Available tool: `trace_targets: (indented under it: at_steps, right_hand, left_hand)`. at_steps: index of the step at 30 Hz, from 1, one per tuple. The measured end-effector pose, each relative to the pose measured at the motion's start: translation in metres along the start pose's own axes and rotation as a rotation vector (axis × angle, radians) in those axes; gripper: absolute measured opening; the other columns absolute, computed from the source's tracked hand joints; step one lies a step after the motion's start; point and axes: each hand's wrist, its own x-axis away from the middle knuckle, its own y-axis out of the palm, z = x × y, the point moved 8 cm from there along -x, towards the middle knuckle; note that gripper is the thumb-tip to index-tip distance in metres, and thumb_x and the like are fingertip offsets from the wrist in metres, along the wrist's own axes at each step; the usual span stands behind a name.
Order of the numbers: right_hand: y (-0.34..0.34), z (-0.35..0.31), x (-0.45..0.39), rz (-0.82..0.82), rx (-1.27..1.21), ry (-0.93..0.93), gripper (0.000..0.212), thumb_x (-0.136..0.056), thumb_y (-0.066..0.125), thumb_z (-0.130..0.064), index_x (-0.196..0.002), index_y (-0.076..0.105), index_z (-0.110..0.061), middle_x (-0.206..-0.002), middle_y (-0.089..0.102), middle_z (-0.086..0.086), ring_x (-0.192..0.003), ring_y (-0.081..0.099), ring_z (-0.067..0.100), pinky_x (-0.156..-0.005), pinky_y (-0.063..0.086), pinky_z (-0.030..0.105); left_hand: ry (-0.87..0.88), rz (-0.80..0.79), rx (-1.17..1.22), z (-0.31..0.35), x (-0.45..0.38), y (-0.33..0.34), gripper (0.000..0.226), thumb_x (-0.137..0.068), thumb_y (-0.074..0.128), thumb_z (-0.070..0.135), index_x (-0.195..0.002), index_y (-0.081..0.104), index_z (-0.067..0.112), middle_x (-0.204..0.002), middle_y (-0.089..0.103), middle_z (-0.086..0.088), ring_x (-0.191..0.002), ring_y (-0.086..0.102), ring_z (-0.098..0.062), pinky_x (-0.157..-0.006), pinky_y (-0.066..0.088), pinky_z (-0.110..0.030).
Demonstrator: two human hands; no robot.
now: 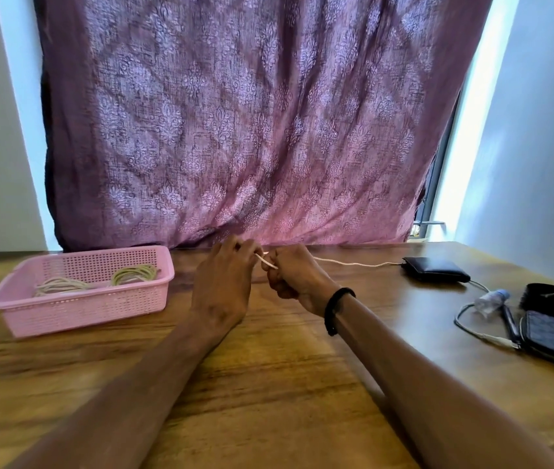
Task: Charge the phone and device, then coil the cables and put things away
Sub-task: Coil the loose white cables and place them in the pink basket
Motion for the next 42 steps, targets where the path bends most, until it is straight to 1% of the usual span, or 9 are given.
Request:
trace_targets:
  at_steps: [6,10,13,16,19,25,30,36,42]
  right_hand:
    - [0.025,-0.018,0.009,-0.293,-0.389,-0.016,0.032,-0.090,0.030,0.003,-0.073,0.050,-0.014,-0.049,0.024,-0.006,-0.040,0.018,0.007,-0.039,0.013,0.017]
    - [0.032,-0.018,0.013,-0.389,-0.312,-0.051,0.035,-0.089,0.028,0.006,-0.071,0.052,-0.012,-0.046,0.027,-0.006,-0.038,0.019,0.007,-0.040,0.013,0.016]
    - [0.026,-0.011,0.007,-0.304,-0.272,-0.059,0.039,-0.087,0.027,0.010,-0.068,0.055,-0.011,-0.046,0.030,-0.003,-0.039,0.020,0.009,-0.043,0.014,0.017]
    - [-0.003,-0.001,-0.002,-0.046,-0.052,-0.081,0.038,-0.089,0.031,0.008,-0.070,0.057,-0.011,-0.049,0.040,-0.001,-0.042,0.029,0.012,-0.042,0.022,0.019]
    - [-0.027,0.007,-0.005,0.178,0.318,-0.107,0.027,-0.089,0.040,0.004,-0.081,0.061,-0.011,-0.064,0.057,0.002,-0.055,0.047,0.016,-0.049,0.035,0.026]
    - [-0.088,0.023,-0.003,0.539,0.619,0.049,0.034,-0.082,0.061,-0.021,-0.116,0.056,-0.023,-0.105,0.070,0.003,-0.097,0.067,0.030,-0.083,0.054,0.041]
    - [-0.135,0.047,0.004,0.657,0.659,0.282,0.027,-0.080,0.064,-0.016,-0.107,0.061,-0.012,-0.118,0.065,0.017,-0.124,0.054,0.039,-0.104,0.039,0.049]
    - [-0.145,0.065,0.000,0.689,0.741,0.440,0.085,-0.081,0.067,-0.031,-0.154,0.033,-0.003,-0.161,0.024,0.037,-0.151,0.020,0.051,-0.123,0.020,0.054]
    - [-0.165,0.079,-0.003,0.706,0.675,0.550,0.105,-0.086,0.069,-0.043,-0.161,0.013,0.006,-0.170,0.005,0.030,-0.159,0.003,0.043,-0.129,0.004,0.050]
  left_hand:
    - [-0.169,0.145,0.142,-0.016,-0.009,-0.017,0.020,-0.106,0.038,0.029,-0.104,0.056,0.021,-0.097,0.061,-0.001,-0.082,0.059,-0.025,-0.070,0.048,-0.042]
    - [-0.537,0.253,0.434,-0.056,-0.011,-0.016,0.011,-0.102,0.044,0.025,-0.106,0.053,0.020,-0.083,0.072,-0.006,-0.062,0.070,-0.025,-0.062,0.059,-0.047]
    - [-0.654,0.408,0.513,-0.088,-0.004,-0.027,0.013,-0.098,0.054,0.023,-0.107,0.061,0.016,-0.097,0.075,-0.008,-0.074,0.070,-0.020,-0.075,0.061,-0.037]
    - [-0.515,0.590,0.525,-0.070,-0.006,-0.057,0.013,-0.098,0.059,0.010,-0.106,0.068,0.003,-0.097,0.072,-0.007,-0.079,0.066,-0.013,-0.069,0.051,-0.008]
    - [-0.132,0.604,0.428,-0.007,-0.019,-0.085,0.015,-0.098,0.062,0.004,-0.112,0.067,0.001,-0.115,0.066,-0.010,-0.104,0.064,-0.021,-0.089,0.053,-0.021]
    - [0.468,0.185,0.083,0.081,0.000,-0.041,0.032,-0.088,0.074,0.004,-0.119,0.072,0.012,-0.145,0.049,-0.019,-0.133,0.048,-0.033,-0.110,0.041,-0.044]
    - [0.373,0.092,0.128,0.071,0.004,-0.026,0.026,-0.094,0.068,0.014,-0.120,0.070,0.014,-0.149,0.045,-0.017,-0.134,0.048,-0.031,-0.108,0.043,-0.043]
    - [0.287,0.063,0.096,0.059,0.000,-0.021,0.029,-0.096,0.062,0.013,-0.124,0.067,0.013,-0.157,0.034,-0.016,-0.143,0.039,-0.031,-0.109,0.043,-0.047]
    - [0.153,0.289,0.040,0.033,-0.015,-0.055,0.027,-0.102,0.055,0.014,-0.126,0.066,0.012,-0.163,0.025,-0.019,-0.154,0.020,-0.031,-0.120,0.034,-0.051]
